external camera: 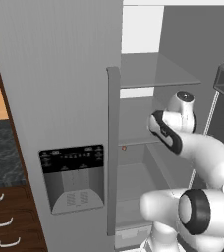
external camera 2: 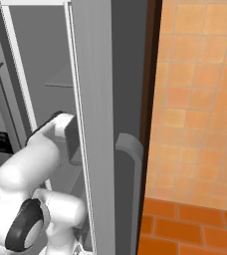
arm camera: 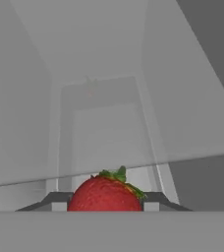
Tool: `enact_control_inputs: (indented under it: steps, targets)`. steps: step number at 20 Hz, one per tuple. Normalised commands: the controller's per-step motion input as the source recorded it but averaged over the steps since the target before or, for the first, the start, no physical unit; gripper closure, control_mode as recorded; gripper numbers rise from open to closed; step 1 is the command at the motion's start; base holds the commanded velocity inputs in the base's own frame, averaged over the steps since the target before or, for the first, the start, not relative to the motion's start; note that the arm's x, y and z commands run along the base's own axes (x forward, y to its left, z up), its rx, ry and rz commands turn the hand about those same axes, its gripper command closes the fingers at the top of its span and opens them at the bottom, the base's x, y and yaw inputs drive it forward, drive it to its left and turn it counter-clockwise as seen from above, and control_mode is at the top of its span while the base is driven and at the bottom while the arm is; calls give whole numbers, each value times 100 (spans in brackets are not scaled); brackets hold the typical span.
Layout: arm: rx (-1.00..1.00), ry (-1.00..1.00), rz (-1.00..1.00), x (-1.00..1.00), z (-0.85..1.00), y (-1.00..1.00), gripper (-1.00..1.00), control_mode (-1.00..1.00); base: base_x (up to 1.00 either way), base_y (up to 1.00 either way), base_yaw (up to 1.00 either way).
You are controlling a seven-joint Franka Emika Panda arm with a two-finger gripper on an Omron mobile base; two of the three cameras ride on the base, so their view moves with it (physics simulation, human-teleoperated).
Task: Take the strawberry from the fridge and place it on top of the pancake, located on the dining counter.
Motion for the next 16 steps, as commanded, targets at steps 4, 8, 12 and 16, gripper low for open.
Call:
enact_control_inputs:
  steps: [4, 8, 12, 16]
  targets:
    - [0, 0, -1, -99, 8, 4, 100, -100, 0, 0, 0]
    - [0, 1, -1, -87, 42, 3, 100, -100, 0, 0, 0]
    - [1, 7, 0, -77, 68, 3, 100, -100, 0, 0, 0]
    - [1, 9, 0, -76, 61, 4, 100, -100, 0, 0, 0]
